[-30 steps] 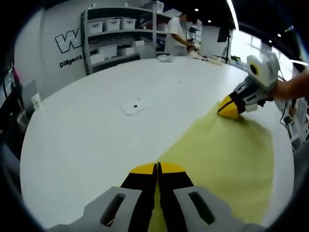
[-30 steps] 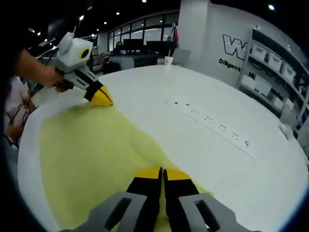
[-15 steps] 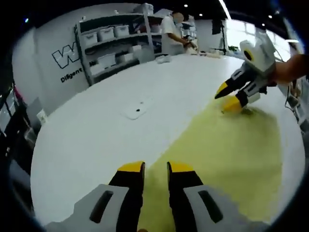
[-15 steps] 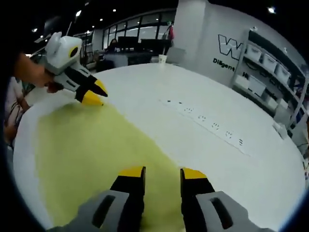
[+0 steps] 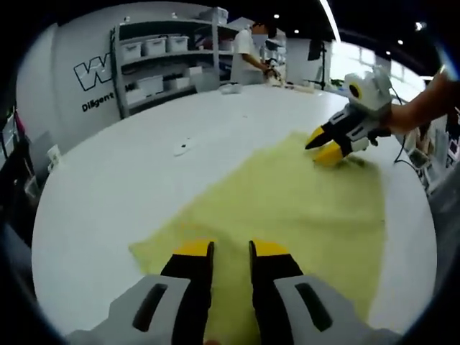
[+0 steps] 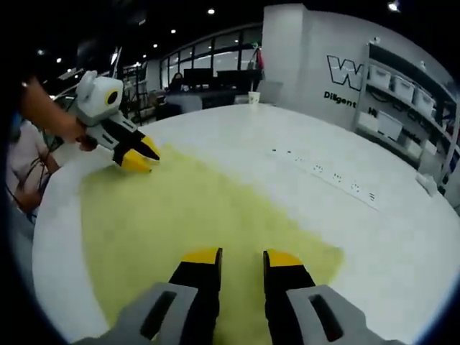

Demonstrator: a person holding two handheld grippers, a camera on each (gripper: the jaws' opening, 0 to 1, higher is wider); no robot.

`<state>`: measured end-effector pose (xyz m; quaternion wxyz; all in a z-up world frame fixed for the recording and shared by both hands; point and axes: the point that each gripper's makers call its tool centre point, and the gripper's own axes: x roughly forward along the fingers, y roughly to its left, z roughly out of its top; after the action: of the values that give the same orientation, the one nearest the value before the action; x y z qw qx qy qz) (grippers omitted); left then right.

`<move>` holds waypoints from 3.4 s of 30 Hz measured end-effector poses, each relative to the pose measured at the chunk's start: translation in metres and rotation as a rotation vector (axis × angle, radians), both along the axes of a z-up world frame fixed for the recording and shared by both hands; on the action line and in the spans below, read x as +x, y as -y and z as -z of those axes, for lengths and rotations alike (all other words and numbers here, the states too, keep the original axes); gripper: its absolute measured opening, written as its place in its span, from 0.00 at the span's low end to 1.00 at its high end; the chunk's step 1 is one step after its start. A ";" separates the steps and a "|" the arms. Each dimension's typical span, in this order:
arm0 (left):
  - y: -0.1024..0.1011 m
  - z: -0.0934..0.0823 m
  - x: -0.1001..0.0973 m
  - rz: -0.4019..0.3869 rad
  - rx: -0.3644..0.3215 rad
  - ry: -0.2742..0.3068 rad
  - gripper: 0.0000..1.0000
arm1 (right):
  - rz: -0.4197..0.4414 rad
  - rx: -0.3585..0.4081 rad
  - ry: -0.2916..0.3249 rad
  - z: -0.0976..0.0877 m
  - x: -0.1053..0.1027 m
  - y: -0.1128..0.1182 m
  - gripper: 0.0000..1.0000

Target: Fold the garment on the visible template until the final outline fits inside the template.

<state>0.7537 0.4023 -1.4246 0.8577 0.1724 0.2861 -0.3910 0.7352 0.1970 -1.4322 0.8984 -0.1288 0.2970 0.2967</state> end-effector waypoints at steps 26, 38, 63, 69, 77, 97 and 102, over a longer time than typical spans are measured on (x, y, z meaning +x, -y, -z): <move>-0.041 0.004 -0.043 -0.081 0.104 0.042 0.09 | 0.052 -0.040 -0.014 0.004 -0.061 0.040 0.07; -0.050 -0.020 -0.069 -0.176 0.002 0.042 0.16 | 0.105 -0.002 0.005 -0.017 -0.084 0.054 0.07; -0.054 0.009 -0.109 -0.121 0.042 0.041 0.15 | 0.014 -0.041 0.015 0.006 -0.128 0.033 0.00; -0.056 0.007 -0.109 -0.103 0.069 0.066 0.20 | 0.012 -0.052 0.005 0.005 -0.129 0.032 0.00; -0.043 -0.007 -0.122 -0.062 0.016 0.114 0.44 | 0.039 -0.020 0.069 -0.009 -0.119 0.034 0.14; -0.036 0.001 -0.160 -0.161 -0.090 0.007 0.47 | 0.092 0.068 -0.002 0.005 -0.154 0.037 0.16; -0.040 -0.001 -0.158 -0.235 -0.120 -0.029 0.51 | 0.149 0.069 -0.024 -0.002 -0.156 0.051 0.16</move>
<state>0.5960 0.4425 -1.4233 0.9021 0.0803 0.2929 -0.3066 0.5792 0.1457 -1.4299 0.9183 -0.0716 0.3060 0.2408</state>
